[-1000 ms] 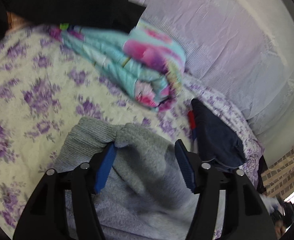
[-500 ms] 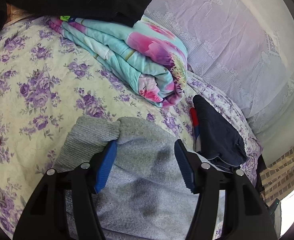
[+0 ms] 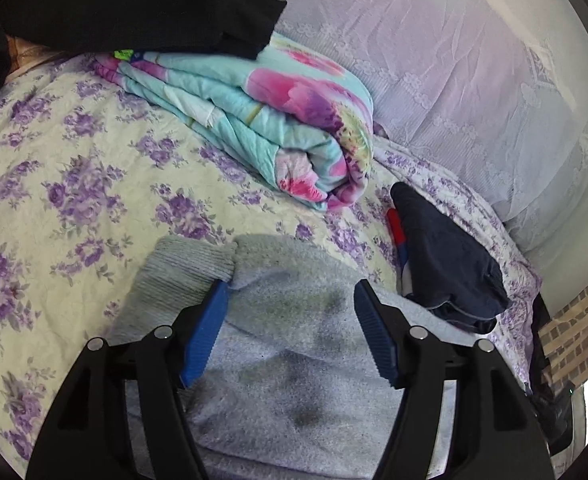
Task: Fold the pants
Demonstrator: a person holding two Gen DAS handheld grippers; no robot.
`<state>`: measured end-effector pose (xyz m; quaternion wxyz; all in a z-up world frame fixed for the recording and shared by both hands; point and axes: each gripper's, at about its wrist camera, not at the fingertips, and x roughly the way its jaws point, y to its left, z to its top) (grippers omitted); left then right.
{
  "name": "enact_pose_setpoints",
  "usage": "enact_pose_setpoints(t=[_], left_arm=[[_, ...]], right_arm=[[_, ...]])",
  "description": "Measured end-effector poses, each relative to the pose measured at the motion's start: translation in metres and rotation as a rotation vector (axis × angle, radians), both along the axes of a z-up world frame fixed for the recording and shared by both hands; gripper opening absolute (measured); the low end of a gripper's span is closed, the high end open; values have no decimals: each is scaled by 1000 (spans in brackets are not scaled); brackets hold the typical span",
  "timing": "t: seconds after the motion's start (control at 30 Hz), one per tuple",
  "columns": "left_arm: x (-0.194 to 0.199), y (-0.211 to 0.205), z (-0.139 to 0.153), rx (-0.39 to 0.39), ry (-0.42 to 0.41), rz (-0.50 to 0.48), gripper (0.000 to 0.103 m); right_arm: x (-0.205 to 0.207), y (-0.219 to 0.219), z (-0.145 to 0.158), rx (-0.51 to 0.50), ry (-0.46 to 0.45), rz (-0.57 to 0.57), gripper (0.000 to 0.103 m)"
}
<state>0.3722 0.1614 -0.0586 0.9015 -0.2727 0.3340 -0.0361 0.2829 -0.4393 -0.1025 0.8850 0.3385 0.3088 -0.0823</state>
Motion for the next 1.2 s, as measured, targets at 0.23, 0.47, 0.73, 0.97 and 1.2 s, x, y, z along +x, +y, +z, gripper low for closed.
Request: enact_pose_setpoints(t=[0.23, 0.47, 0.73, 0.97, 1.2], left_arm=[[14, 11, -12, 34, 104, 26, 85], [-47, 44, 14, 54, 80, 18, 86], [-132, 102, -13, -48, 234, 1, 86], [-161, 111, -37, -283, 286, -83, 85], [-138, 87, -39, -345, 280, -115, 84]], right_arm=[[17, -18, -34, -44, 122, 0, 19], [-38, -10, 4, -72, 73, 4, 45], [-128, 12, 13, -76, 30, 47, 60], [-182, 46, 18, -107, -11, 110, 66], [-225, 71, 34, -221, -29, 153, 73]])
